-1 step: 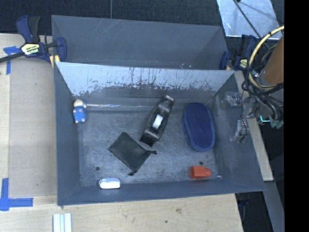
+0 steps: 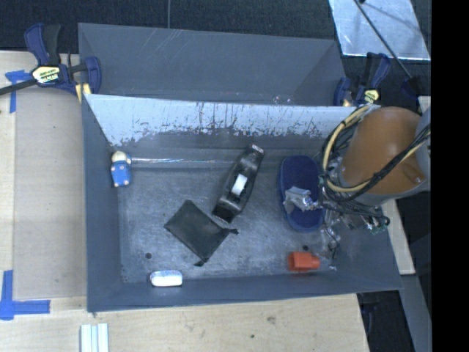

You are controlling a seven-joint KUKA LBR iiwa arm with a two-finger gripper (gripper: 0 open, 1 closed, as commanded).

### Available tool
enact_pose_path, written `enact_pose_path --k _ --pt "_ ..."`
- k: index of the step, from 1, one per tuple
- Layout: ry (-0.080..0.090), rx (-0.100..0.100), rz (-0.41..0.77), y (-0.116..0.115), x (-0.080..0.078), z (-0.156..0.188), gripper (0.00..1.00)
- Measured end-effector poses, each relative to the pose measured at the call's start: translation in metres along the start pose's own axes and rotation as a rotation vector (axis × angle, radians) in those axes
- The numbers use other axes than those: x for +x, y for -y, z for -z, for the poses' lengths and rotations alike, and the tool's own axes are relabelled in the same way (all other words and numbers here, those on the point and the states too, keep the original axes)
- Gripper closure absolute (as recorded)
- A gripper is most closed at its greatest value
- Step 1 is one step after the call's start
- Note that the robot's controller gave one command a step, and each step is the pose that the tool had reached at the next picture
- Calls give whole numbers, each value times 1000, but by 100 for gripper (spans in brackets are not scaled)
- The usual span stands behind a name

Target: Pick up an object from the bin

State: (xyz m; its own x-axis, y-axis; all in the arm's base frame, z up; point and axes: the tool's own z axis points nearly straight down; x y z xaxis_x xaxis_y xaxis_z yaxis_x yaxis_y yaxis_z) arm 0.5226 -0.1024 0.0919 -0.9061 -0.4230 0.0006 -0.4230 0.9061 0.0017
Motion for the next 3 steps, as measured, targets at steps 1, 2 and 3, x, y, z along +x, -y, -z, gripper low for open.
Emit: enact_pose_path --k 1,2,3 --pt "2 -2 -49 35 -17 -17 0" --pt "-6 -2 -48 35 -15 -16 100" --pt "-4 0 -47 36 -15 -17 0"
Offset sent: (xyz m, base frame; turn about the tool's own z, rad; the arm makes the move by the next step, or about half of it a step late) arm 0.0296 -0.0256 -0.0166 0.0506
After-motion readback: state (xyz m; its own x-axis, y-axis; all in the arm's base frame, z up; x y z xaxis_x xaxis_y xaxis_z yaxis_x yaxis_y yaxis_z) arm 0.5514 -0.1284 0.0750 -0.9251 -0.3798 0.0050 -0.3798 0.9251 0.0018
